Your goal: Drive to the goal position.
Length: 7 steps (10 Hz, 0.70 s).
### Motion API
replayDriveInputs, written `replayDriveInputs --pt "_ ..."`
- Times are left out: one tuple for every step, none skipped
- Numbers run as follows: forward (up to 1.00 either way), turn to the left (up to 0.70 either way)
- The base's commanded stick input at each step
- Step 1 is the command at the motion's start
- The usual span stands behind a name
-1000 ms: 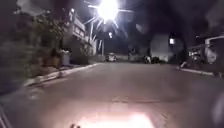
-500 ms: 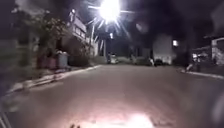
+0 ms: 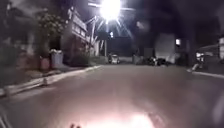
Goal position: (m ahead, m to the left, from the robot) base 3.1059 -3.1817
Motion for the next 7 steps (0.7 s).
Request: replayDriveInputs --pt "1.0 -0.27" --pt "1.0 -0.27" --pt "1.0 -0.27" --pt "1.0 -0.27" --pt "1.0 -0.27" --pt "1.0 -0.27" --pt "1.0 -0.27"
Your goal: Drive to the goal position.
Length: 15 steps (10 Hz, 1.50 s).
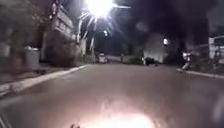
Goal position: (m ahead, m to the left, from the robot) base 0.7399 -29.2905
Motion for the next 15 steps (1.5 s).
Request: replayDriveInputs --pt "1.0 -0.27" --pt "1.0 -0.27" --pt "1.0 -0.27" --pt "1.0 -0.27" --pt "1.0 -0.27" --pt "1.0 -0.27" --pt "1.0 -0.27" --pt "1.0 -0.27" --pt "1.0 -0.27" --pt "1.0 -0.27" --pt "1.0 -0.27" --pt "1.0 -0.27" --pt "1.0 -0.27" --pt "1.0 -0.27" --pt "1.0 -0.27"
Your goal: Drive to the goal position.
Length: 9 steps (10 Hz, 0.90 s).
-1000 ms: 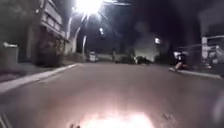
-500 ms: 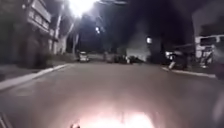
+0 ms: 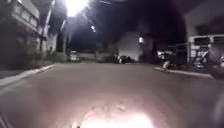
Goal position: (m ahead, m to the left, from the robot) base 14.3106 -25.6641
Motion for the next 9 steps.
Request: replayDriveInputs --pt "1.0 -0.27" --pt "1.0 -0.27" --pt "1.0 -0.27" --pt "1.0 -0.27" --pt "1.0 -0.27" --pt "1.0 -0.27" --pt "1.0 -0.27" --pt "1.0 -0.27" --pt "1.0 -0.27"
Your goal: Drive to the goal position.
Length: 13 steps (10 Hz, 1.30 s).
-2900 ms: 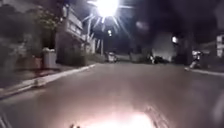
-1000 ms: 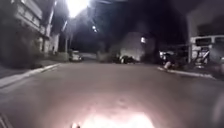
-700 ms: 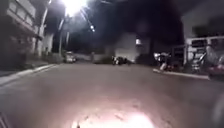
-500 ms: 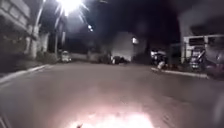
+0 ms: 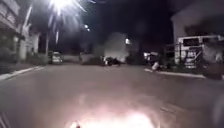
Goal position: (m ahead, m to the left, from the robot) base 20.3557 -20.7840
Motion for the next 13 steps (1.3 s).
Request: replayDriveInputs --pt "1.0 -0.27" --pt "1.0 -0.27" --pt "1.0 -0.27" --pt "1.0 -0.27" --pt "1.0 0.0" --pt "1.0 0.0" --pt "1.0 0.0" --pt "1.0 0.0" --pt "1.0 0.0" --pt "1.0 0.0" --pt "1.0 0.0" --pt "1.0 0.0" --pt "1.0 0.0"
